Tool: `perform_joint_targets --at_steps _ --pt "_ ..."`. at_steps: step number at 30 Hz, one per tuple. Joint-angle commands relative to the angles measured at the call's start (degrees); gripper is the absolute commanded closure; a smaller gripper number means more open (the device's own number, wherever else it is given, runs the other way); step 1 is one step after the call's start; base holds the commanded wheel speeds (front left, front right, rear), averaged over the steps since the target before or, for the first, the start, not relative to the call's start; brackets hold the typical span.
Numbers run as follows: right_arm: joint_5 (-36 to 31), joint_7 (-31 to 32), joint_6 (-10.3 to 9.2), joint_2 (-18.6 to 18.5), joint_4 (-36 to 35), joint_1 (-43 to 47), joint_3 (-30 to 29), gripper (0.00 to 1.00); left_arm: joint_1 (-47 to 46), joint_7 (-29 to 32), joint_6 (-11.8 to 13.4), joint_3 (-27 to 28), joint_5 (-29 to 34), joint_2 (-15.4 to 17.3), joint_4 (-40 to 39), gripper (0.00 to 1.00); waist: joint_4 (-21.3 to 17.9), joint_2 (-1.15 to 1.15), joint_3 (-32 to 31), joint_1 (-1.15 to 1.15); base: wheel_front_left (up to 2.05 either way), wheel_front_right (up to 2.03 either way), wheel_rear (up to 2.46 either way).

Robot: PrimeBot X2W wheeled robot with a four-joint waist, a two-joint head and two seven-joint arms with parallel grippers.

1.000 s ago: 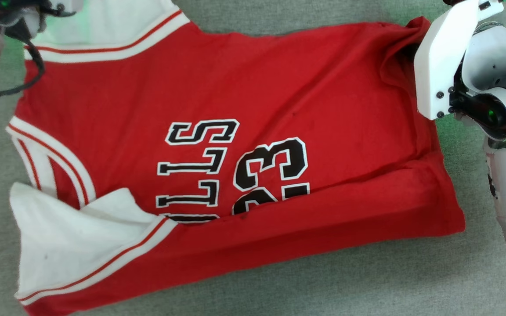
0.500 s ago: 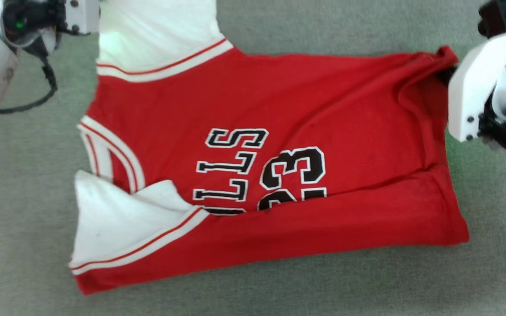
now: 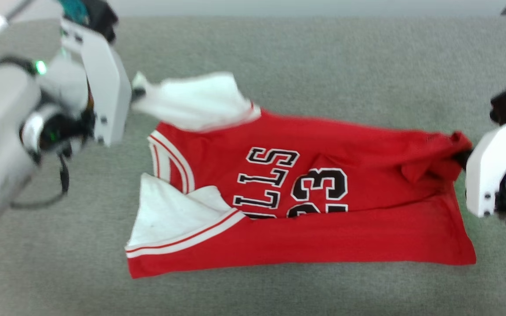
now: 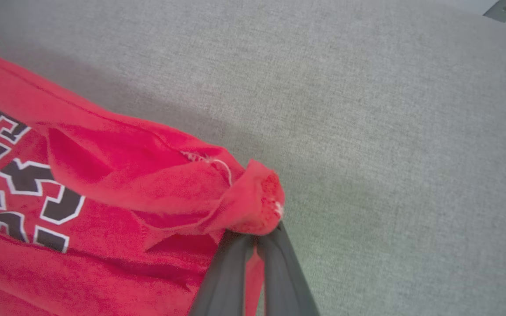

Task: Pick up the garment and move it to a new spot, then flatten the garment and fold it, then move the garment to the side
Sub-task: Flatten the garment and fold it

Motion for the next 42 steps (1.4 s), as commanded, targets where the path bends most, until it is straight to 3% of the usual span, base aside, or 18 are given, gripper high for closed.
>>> perform_joint_targets --at_steps 1,6,10,14,19,21,22,23,25,26,33,42 --pt "0.7 0.2 -0.06 -0.3 -0.6 1.6 -0.5 1.0 1.8 0.1 1.3 -0.2 -0.7 1.0 -1.7 1.0 2.7 0.0 -3.2 0.0 0.0 0.0 0.0" --pt "1.4 1.4 -0.06 0.2 -3.7 8.3 -2.7 1.0 9.3 0.0 7.8 -1.3 -2.7 5.9 -15.2 1.0 3.2 0.0 -4.6 0.0 0.0 0.0 0.0" --pt "0.5 2.0 -0.06 0.9 -4.5 12.3 -3.7 1.0 15.0 -1.1 11.1 -2.1 -4.5 7.9 -21.5 1.0 3.0 0.0 -5.4 0.0 0.0 0.0 0.0" --pt "0.0 2.3 -0.06 2.3 -4.2 14.6 -3.9 1.0 19.2 -2.1 12.1 -2.9 -5.7 7.4 -23.0 1.0 2.7 0.0 -6.3 0.0 0.0 0.0 0.0" --pt "0.2 2.6 -0.06 3.5 -3.7 14.9 -2.9 1.0 21.9 -2.9 10.9 -3.2 -7.2 5.7 -20.8 1.0 2.1 0.0 -7.6 0.0 0.0 0.0 0.0" --pt "0.3 3.0 -0.06 3.9 -3.1 14.4 -3.0 0.3 22.2 -3.1 10.3 -3.2 -7.6 5.2 -18.9 0.53 1.9 0.0 -8.4 0.0 0.0 0.0 0.0" --pt "0.4 3.4 -0.06 4.1 -3.0 14.2 -3.0 0.05 22.2 -3.0 10.1 -3.2 -7.5 5.0 -18.5 0.28 1.8 0.0 -8.7 0.0 0.0 0.0 0.0" --pt "0.4 3.7 -0.06 4.2 -2.8 14.0 -3.1 0.0 22.1 -3.0 9.9 -3.2 -7.6 4.9 -18.2 0.18 1.8 0.0 -9.1 0.0 0.0 0.0 0.0" --pt "0.2 4.8 -0.06 4.4 -2.6 13.7 -3.3 0.0 22.3 -2.9 9.5 -2.9 -8.1 4.7 -17.6 0.03 1.7 0.0 -9.8 0.0 0.0 0.0 0.0" --pt "0.1 5.1 -0.06 4.6 -2.7 13.5 -3.4 0.0 22.3 -3.0 9.3 -3.0 -7.8 4.8 -17.4 0.0 1.6 0.0 -10.2 0.0 0.0 0.0 0.0" --pt "-0.2 5.8 -0.06 5.6 -4.1 13.3 -4.2 0.0 23.4 -5.6 8.8 -2.2 -7.9 5.7 -17.6 0.0 1.7 0.0 -13.3 0.0 0.0 0.0 0.0" --pt "-0.8 -1.4 -0.05 7.4 -5.9 15.2 -6.5 0.0 27.0 -15.7 8.3 -0.5 -5.0 7.9 -19.9 0.0 1.7 0.0 -16.4 0.0 0.0 0.0 0.0"
